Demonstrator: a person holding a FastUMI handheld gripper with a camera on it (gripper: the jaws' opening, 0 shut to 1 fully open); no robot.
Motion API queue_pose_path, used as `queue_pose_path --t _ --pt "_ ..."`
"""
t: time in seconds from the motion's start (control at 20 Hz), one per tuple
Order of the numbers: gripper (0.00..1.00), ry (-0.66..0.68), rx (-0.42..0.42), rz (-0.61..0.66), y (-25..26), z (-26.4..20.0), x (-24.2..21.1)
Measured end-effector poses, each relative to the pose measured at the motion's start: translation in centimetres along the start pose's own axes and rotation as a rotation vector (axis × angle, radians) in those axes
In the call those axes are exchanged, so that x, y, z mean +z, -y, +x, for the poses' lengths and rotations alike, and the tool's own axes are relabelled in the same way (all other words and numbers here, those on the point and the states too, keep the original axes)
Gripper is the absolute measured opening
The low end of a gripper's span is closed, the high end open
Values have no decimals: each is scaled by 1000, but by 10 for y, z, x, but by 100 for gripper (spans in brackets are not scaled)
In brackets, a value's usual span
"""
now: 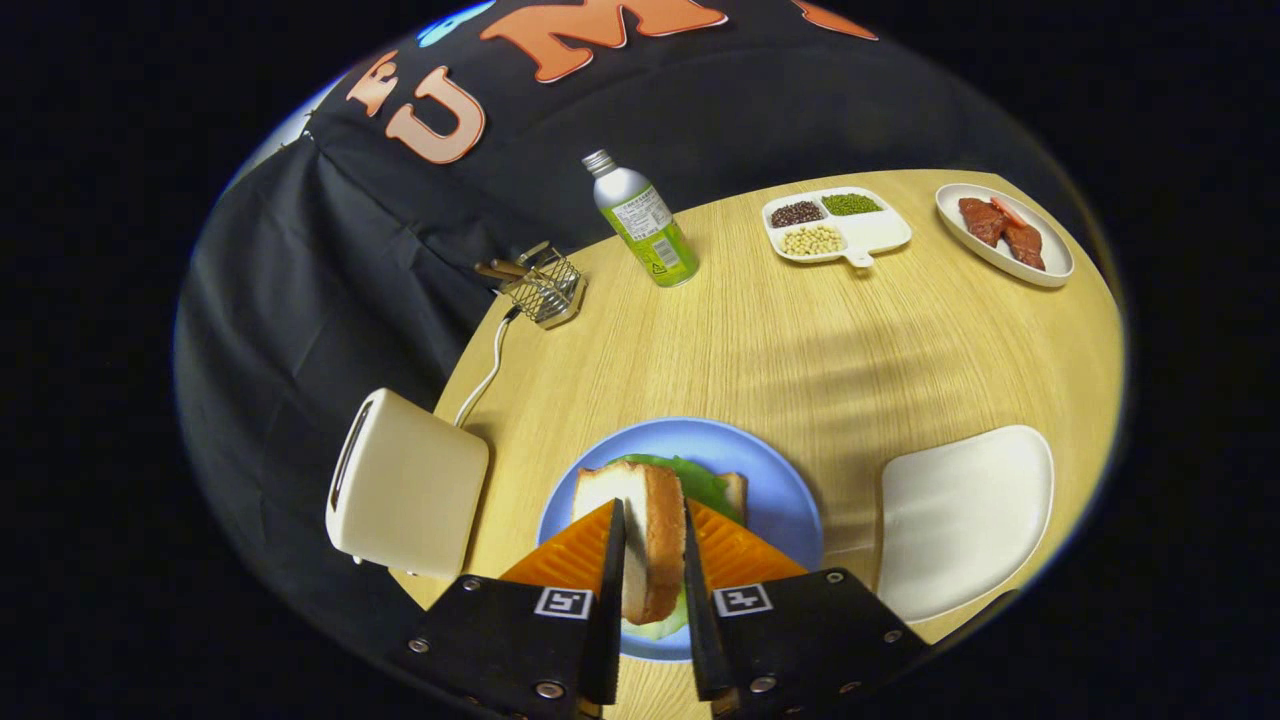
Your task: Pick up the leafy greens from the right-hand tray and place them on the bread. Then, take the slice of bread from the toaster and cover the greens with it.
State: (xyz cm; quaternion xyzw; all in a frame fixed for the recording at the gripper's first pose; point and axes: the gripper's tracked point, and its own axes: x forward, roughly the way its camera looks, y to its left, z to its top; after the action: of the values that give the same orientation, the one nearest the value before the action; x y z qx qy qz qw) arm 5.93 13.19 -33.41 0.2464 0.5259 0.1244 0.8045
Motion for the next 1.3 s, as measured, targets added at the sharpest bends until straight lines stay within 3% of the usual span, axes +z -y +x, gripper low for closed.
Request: queue_pose_path --t 0.2,0.35,0.65,0.8,0.9,1.05,1.3 --pt "44 64 -51 -52 10 -8 13" --pt "47 158 -63 -117 6 -32 34" --pt "64 404 -74 -264 -14 -113 81" --pt "80 547 -111 -333 -18 -157 103" --pt "85 658 -132 -364 -23 -189 116" --pt "88 802 -183 -410 -22 -232 129" --pt "89 935 -216 -413 -24 -284 132"
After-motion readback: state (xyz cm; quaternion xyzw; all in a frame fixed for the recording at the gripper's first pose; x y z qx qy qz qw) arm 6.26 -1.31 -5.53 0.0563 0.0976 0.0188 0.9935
